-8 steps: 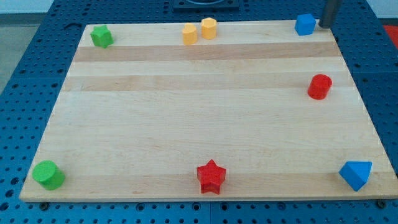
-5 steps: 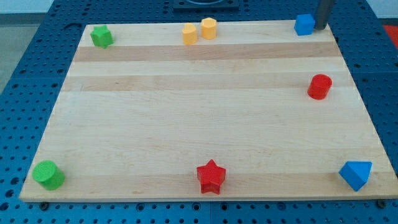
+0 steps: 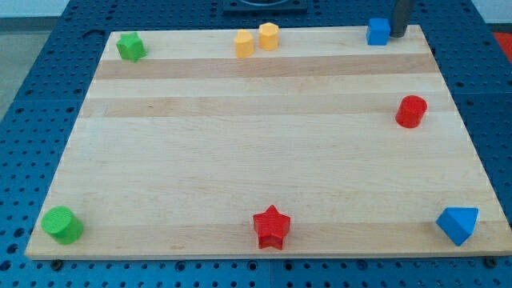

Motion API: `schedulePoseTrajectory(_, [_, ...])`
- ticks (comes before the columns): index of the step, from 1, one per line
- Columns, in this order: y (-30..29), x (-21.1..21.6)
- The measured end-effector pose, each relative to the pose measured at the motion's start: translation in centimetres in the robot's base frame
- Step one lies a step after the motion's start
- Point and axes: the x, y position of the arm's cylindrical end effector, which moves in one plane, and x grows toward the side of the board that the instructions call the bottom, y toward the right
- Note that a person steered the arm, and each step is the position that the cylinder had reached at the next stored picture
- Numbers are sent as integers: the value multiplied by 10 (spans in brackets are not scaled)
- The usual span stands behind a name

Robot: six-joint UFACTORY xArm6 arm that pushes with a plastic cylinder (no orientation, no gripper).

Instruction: Push the blue cube towards the top center

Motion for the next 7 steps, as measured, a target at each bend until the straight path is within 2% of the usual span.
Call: schedulePoseTrajectory(7, [-34,-5])
